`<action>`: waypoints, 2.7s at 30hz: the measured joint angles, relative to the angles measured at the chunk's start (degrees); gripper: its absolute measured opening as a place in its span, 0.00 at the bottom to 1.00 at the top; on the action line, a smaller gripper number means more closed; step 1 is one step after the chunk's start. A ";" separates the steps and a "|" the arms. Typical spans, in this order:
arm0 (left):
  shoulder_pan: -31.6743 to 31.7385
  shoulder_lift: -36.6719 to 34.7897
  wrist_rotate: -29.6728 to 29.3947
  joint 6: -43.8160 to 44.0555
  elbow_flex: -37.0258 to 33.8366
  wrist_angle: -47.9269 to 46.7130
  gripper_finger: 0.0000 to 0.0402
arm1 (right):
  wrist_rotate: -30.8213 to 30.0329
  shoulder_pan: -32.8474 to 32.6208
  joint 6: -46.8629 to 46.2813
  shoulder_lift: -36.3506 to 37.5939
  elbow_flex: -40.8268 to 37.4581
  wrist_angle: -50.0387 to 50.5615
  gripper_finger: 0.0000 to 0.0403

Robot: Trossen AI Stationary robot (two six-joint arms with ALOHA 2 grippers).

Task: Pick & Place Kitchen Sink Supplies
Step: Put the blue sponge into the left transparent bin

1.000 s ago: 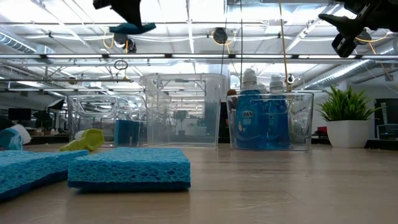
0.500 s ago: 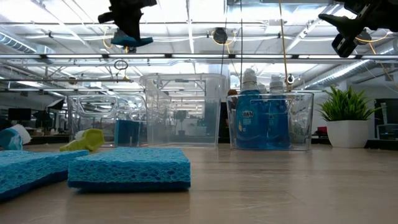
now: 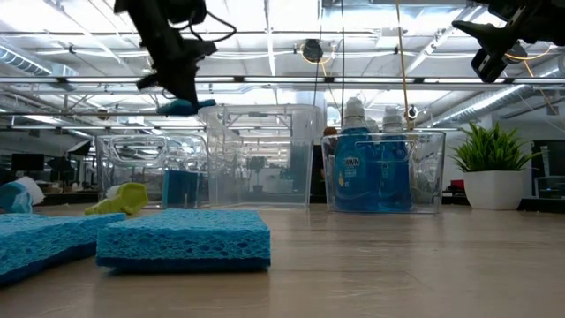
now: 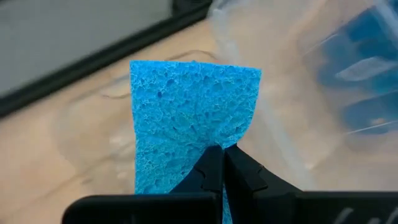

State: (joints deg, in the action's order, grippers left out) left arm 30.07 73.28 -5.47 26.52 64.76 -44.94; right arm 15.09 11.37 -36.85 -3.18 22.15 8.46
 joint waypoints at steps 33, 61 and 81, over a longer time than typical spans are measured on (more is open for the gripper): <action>5.00 -0.51 10.15 10.21 -17.17 15.06 0.00 | -0.28 0.01 -0.01 0.00 0.02 -0.01 0.35; 0.17 -0.49 7.82 17.14 -24.07 17.78 0.00 | -4.59 0.03 -0.03 0.00 0.02 -0.02 0.35; 0.27 6.01 6.88 17.10 -24.07 21.72 0.01 | -4.42 0.03 -0.03 0.01 0.02 -0.01 0.35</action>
State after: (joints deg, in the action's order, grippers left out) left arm 30.34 79.29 1.40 43.62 40.69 -23.22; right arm 10.68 11.40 -36.88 -3.17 22.17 8.45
